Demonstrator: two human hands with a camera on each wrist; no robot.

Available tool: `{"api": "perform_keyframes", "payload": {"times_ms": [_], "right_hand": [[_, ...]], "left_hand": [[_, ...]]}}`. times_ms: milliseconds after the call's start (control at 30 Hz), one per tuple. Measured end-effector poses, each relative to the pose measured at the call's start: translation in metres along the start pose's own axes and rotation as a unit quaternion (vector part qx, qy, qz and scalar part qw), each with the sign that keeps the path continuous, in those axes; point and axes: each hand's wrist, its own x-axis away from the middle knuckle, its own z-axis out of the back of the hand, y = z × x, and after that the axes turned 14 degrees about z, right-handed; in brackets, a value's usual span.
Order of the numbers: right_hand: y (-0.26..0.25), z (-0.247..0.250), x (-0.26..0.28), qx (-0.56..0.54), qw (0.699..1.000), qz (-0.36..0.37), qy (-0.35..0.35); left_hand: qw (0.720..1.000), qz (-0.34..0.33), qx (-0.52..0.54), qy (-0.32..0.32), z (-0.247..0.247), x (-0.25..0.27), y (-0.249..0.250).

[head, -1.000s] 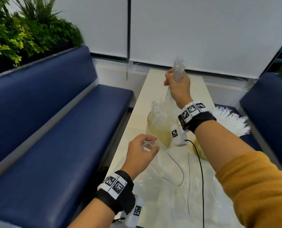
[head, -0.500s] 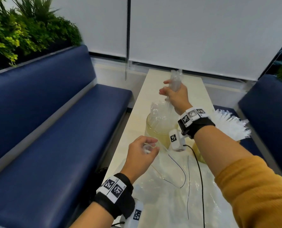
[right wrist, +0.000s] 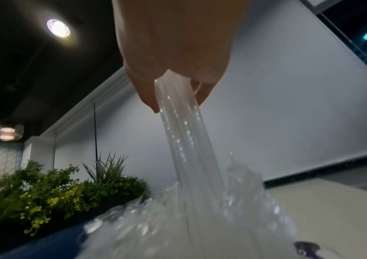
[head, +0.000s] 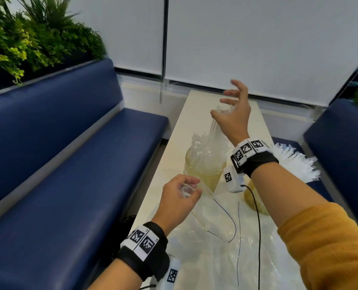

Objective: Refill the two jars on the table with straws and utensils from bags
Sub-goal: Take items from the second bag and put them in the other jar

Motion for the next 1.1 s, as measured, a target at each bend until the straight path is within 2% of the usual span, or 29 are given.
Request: {"api": "perform_keyframes", "payload": {"times_ms": [67, 133, 267, 400, 567, 600, 700, 767, 833, 933, 967, 1000, 1067, 1100], "right_hand": [[0.005, 0.001, -0.005, 0.076, 0.993, 0.064, -0.055], [0.010, 0.001, 0.003, 0.167, 0.971, 0.111, -0.130], [0.007, -0.003, 0.035, 0.250, 0.934, 0.104, -0.231], [0.010, -0.006, 0.017, 0.287, 0.897, 0.079, -0.326], [0.024, 0.007, -0.003, 0.261, 0.925, 0.019, -0.274], [0.024, 0.008, 0.002, 0.278, 0.918, 0.023, -0.282], [0.028, 0.001, 0.036, 0.348, 0.849, 0.060, -0.393], [0.035, -0.001, 0.057, 0.332, 0.834, 0.045, -0.439], [0.044, -0.001, 0.061, 0.331, 0.845, 0.039, -0.419], [0.037, -0.007, 0.053, 0.319, 0.887, 0.053, -0.329], [0.034, -0.009, 0.054, 0.309, 0.890, 0.056, -0.332], [0.032, -0.011, 0.058, 0.308, 0.878, 0.060, -0.361], [0.031, -0.011, 0.073, 0.332, 0.836, 0.054, -0.433], [0.030, -0.008, 0.077, 0.339, 0.834, 0.055, -0.431]], "left_hand": [[1.000, -0.002, 0.002, -0.004, -0.002, 0.000, 0.001], [1.000, -0.004, -0.002, -0.004, -0.003, -0.001, 0.001], [1.000, -0.006, -0.013, -0.004, -0.006, -0.001, 0.001], [1.000, -0.015, -0.026, -0.009, -0.007, 0.000, 0.004], [1.000, -0.015, -0.009, -0.013, -0.004, 0.000, 0.009], [1.000, -0.014, -0.005, -0.014, -0.004, 0.000, 0.009], [1.000, -0.013, -0.003, -0.014, -0.004, 0.001, 0.007], [1.000, -0.015, -0.004, -0.013, -0.003, 0.003, 0.005], [1.000, -0.015, -0.006, -0.014, -0.002, 0.004, 0.004], [1.000, -0.013, -0.019, -0.013, 0.001, 0.003, 0.002], [0.999, -0.014, -0.028, -0.015, 0.001, 0.002, 0.002], [0.999, -0.016, -0.034, -0.022, 0.001, 0.002, 0.002], [0.998, -0.019, -0.042, -0.046, 0.001, 0.003, 0.004], [0.997, -0.023, -0.050, -0.060, 0.001, 0.005, 0.006]]}}
